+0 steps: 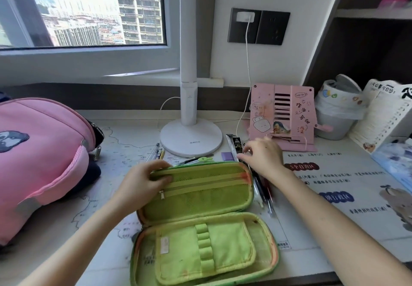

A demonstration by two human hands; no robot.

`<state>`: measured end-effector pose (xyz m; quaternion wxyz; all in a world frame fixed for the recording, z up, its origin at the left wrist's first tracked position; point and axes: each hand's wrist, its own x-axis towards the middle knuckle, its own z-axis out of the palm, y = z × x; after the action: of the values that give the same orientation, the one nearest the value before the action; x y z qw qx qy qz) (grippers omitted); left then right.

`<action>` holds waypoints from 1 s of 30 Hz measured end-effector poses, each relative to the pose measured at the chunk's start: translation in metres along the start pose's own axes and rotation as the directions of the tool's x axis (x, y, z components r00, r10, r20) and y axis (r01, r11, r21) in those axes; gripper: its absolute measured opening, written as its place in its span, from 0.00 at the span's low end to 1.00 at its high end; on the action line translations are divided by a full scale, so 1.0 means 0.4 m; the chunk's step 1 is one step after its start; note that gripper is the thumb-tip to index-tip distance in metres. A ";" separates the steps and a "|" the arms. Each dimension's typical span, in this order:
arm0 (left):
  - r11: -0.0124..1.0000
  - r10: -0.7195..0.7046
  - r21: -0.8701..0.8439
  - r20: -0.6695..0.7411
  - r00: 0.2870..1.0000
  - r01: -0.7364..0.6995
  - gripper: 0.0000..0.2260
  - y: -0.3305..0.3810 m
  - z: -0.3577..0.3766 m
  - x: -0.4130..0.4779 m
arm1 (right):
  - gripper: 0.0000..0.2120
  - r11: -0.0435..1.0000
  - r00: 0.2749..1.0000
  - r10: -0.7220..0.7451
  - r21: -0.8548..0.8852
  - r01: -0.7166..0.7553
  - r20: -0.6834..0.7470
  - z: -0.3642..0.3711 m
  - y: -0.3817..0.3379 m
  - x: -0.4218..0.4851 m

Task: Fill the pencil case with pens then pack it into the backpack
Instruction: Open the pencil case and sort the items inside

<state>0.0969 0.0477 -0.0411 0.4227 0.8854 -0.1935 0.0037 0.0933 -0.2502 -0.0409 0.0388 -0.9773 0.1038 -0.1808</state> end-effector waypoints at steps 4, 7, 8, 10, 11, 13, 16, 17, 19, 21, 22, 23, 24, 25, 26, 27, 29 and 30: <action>0.998 -0.013 -0.066 0.087 0.996 0.019 0.08 -0.007 -0.017 0.015 | 0.23 0.991 0.949 0.126 -0.073 -0.110 0.288 0.009 -0.055 0.045; 0.990 -0.006 -0.140 0.128 0.992 0.024 0.08 -0.019 -0.019 0.019 | 0.19 0.980 0.924 0.198 -0.038 -0.197 0.328 0.013 -0.068 0.067; 0.985 -0.008 -0.172 0.132 0.991 0.031 0.08 -0.025 -0.016 0.018 | 0.16 0.972 0.927 0.235 -0.040 -0.233 0.291 0.017 -0.066 0.077; 0.968 -0.020 -0.247 0.115 0.993 0.048 0.08 -0.030 -0.008 0.013 | 0.08 0.956 0.936 0.293 -0.084 -0.281 0.194 0.020 -0.060 0.092; 0.958 -0.027 -0.282 0.102 0.994 0.055 0.07 -0.032 -0.004 0.013 | 0.08 0.951 0.934 0.306 -0.105 -0.291 0.184 0.019 -0.059 0.100; 0.945 -0.023 -0.323 0.081 0.996 0.048 0.07 -0.038 0.001 0.013 | 0.17 0.944 0.906 0.325 -0.151 -0.293 0.272 0.017 -0.067 0.115; 0.931 -0.002 -0.365 0.056 0.998 0.022 0.05 -0.044 0.003 0.009 | 0.23 0.927 0.856 0.373 -0.192 -0.323 0.358 0.024 -0.080 0.141; 0.925 0.002 -0.378 0.053 0.999 0.018 0.05 -0.046 0.003 0.008 | 0.20 0.924 0.850 0.380 -0.184 -0.335 0.365 0.029 -0.084 0.150; 0.916 -0.008 -0.399 0.047 0.999 0.026 0.04 -0.051 0.000 0.007 | 0.15 0.920 0.836 0.391 -0.151 -0.361 0.384 0.040 -0.095 0.161; 0.900 -0.030 -0.434 0.048 0.998 0.048 0.04 -0.056 -0.001 0.008 | 0.09 0.920 0.840 0.392 -0.133 -0.370 0.375 0.044 -0.106 0.166; 0.893 -0.038 -0.447 0.053 0.998 0.057 0.04 -0.057 -0.001 0.009 | 0.07 0.918 0.845 0.396 -0.118 -0.379 0.361 0.044 -0.110 0.167; 0.892 -0.037 -0.447 0.057 0.998 0.059 0.04 -0.058 -0.001 0.009 | 0.06 0.912 0.845 0.405 -0.099 -0.397 0.349 0.043 -0.110 0.168; 0.895 -0.031 -0.442 0.061 0.998 0.055 0.04 -0.059 -0.002 0.007 | 0.06 0.906 0.842 0.415 -0.073 -0.416 0.344 0.042 -0.109 0.168; 0.900 -0.021 -0.434 0.063 0.998 0.047 0.04 -0.060 -0.003 0.006 | 0.06 0.898 0.837 0.423 -0.036 -0.439 0.347 0.038 -0.105 0.167; 0.905 -0.013 -0.423 0.065 0.998 0.039 0.04 -0.060 -0.004 0.005 | 0.08 0.883 0.831 0.433 0.020 -0.469 0.350 0.032 -0.098 0.166; 0.910 -0.007 -0.414 0.065 0.998 0.033 0.05 -0.061 -0.005 0.005 | 0.09 0.857 0.825 0.447 0.097 -0.505 0.346 0.025 -0.089 0.168; 0.910 0.001 -0.414 0.067 0.998 0.027 0.05 -0.062 -0.007 0.004 | 0.12 0.779 0.823 0.464 0.292 -0.556 0.328 0.007 -0.070 0.176; 0.910 0.002 -0.415 0.068 0.998 0.027 0.06 -0.063 -0.007 0.004 | 0.10 0.726 0.825 0.459 0.396 -0.562 0.330 -0.003 -0.063 0.179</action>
<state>0.1073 0.0636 -0.0577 0.5946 0.7761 -0.1983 -0.0699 0.1630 -0.2412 -0.0122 0.3372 -0.8827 0.3174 -0.0792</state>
